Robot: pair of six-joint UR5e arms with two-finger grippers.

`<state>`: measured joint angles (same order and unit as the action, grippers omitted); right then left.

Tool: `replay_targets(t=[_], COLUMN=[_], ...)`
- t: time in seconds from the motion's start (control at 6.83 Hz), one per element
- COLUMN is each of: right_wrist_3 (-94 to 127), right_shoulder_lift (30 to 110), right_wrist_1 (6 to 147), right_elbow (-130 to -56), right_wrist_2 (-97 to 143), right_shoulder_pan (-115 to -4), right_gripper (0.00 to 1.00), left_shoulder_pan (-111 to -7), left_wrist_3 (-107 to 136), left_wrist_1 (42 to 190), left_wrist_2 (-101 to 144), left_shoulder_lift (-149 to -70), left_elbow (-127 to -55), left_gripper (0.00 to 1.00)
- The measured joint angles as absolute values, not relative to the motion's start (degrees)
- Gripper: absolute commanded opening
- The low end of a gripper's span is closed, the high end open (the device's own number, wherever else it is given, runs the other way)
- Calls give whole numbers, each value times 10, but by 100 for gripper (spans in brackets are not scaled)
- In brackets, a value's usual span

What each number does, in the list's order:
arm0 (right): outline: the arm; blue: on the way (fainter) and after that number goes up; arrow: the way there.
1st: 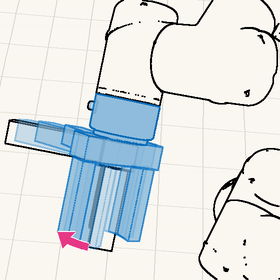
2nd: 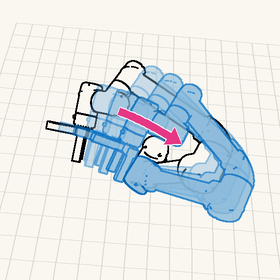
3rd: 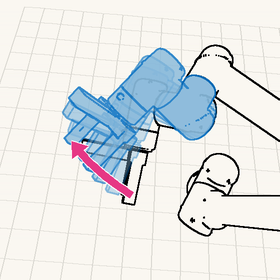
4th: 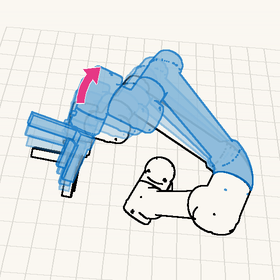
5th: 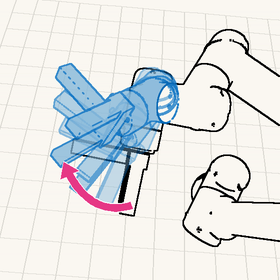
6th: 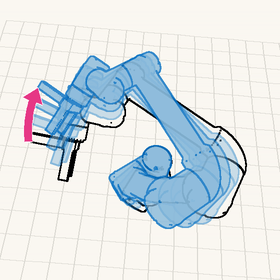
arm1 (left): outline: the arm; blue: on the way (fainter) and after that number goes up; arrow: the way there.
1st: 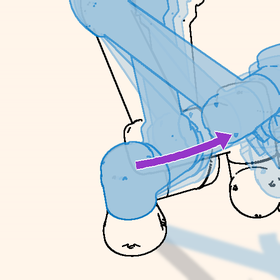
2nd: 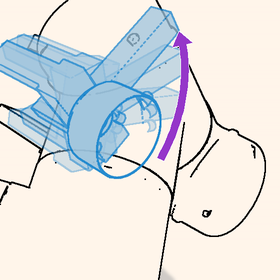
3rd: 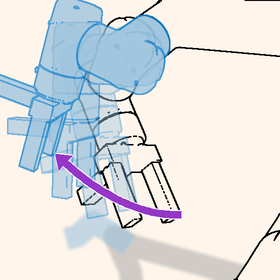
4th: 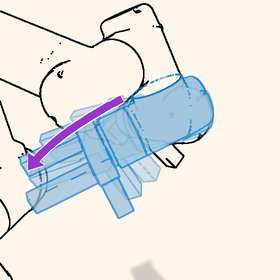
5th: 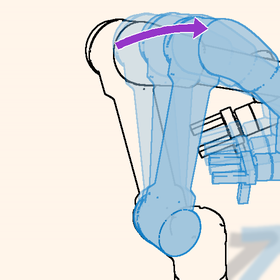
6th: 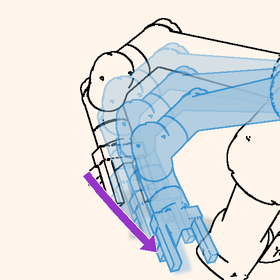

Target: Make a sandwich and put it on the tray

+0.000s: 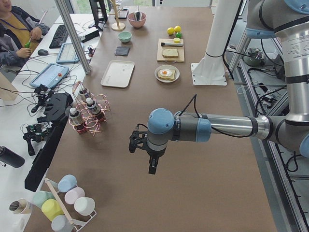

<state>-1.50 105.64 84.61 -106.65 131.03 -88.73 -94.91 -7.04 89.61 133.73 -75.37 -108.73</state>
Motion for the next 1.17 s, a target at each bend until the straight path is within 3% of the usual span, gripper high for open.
replay_targets(t=[1.17], right_wrist_3=[-16], right_shoulder_lift=[1054], right_wrist_1=[878], right_elbow=[-1074], right_wrist_2=[1315], right_shoulder_pan=[-885], right_gripper=[100], left_shoulder_pan=[-945], left_wrist_3=[-55], left_wrist_1=[885], left_wrist_2=[1336], left_shoulder_lift=[-734], left_elbow=[-1100], left_gripper=[97])
